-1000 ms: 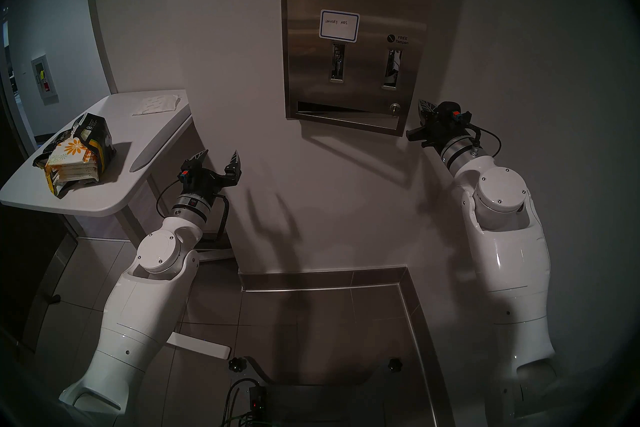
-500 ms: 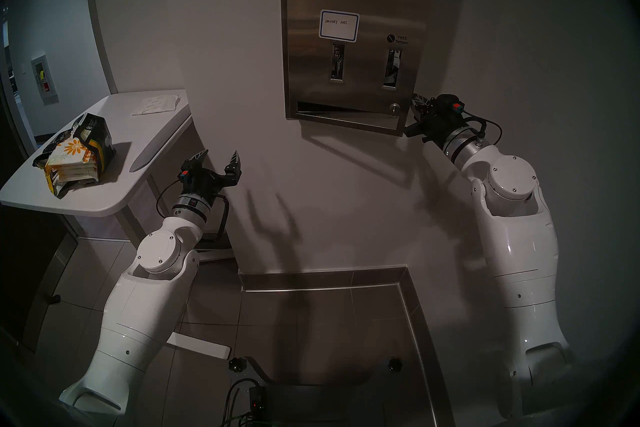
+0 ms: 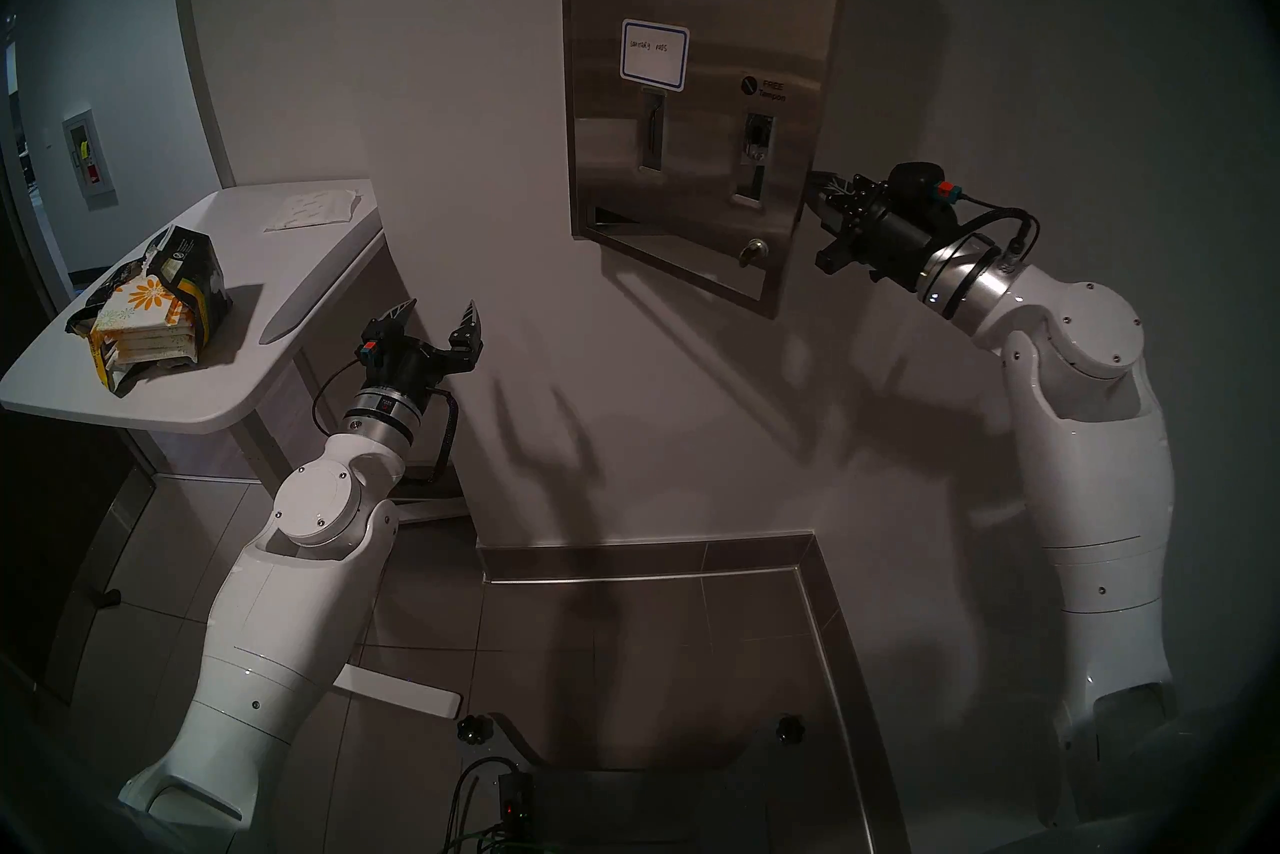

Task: Open the dispenser door, put the pads inside, close the door

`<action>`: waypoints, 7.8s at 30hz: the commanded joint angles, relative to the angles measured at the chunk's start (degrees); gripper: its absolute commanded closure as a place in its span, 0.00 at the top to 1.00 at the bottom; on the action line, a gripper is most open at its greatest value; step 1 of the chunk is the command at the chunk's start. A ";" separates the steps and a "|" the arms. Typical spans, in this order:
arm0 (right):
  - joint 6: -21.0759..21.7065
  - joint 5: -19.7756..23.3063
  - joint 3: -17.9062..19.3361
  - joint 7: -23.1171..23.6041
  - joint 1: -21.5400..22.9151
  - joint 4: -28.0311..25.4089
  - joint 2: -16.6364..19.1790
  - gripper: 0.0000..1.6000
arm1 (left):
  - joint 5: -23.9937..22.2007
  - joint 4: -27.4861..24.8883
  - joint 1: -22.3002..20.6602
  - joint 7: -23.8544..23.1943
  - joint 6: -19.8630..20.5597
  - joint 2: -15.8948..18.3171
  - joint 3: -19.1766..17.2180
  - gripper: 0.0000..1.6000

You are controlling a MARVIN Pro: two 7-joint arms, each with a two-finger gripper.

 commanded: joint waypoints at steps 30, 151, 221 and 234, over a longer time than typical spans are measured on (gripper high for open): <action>-5.20 9.69 -8.07 9.05 9.38 9.46 -1.87 0.00 | 0.13 -0.52 -0.64 -0.06 0.03 -0.01 -0.38 1.00; -27.14 -19.72 -32.52 -9.17 52.95 58.33 -34.22 0.00 | 0.67 -0.56 -0.62 -0.59 0.36 -0.67 -0.97 1.00; -12.70 -24.64 -34.32 -12.67 53.32 51.59 -37.44 0.00 | 0.93 -0.48 -0.61 -0.95 0.40 -1.02 -1.27 1.00; -15.29 -28.31 -33.91 -18.61 60.15 63.52 -41.54 0.00 | 0.99 -0.47 -0.61 -1.02 0.41 -1.09 -1.33 1.00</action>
